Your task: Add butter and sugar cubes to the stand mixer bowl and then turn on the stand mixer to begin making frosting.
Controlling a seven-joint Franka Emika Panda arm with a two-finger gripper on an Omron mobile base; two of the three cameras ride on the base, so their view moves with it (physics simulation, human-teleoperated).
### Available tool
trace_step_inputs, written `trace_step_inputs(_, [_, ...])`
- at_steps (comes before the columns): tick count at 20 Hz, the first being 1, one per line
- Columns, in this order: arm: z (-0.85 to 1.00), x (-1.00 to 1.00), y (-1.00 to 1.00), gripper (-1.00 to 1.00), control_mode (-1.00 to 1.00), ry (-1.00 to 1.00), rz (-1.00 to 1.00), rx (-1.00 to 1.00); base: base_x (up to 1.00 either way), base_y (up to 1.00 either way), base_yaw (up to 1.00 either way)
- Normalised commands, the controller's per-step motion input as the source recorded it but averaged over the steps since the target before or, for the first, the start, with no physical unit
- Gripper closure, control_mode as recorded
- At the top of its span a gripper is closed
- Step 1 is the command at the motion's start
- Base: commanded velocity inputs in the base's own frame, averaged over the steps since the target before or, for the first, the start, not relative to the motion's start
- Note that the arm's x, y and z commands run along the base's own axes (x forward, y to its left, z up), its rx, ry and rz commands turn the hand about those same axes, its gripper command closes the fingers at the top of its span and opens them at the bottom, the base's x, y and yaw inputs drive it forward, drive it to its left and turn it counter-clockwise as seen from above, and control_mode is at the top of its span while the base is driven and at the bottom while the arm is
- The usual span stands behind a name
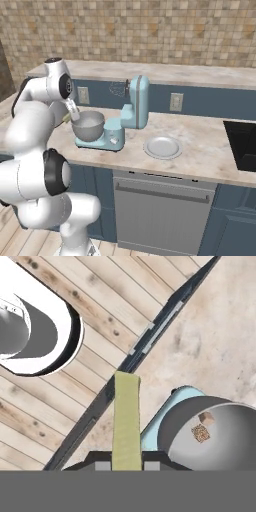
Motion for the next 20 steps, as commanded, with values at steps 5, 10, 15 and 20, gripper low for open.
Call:
trace_step_inputs(5, [-0.34, 0.4, 0.03, 1.0, -1.0, 0.0, 0.0, 0.0, 0.0, 0.0, 0.0])
trace_step_inputs(10, [-0.22, 0.31, 0.06, 1.0, -1.0, 0.0, 0.0, 0.0, 0.0, 0.0, 0.0])
trace_step_inputs(15, [-0.19, 0.33, 0.04, 1.0, -1.0, 0.0, 0.0, 0.0, 0.0, 0.0, 0.0])
trace_step_inputs(20, [-0.17, 0.39, 0.06, 1.0, -1.0, 0.0, 0.0, 0.0, 0.0, 0.0, 0.0])
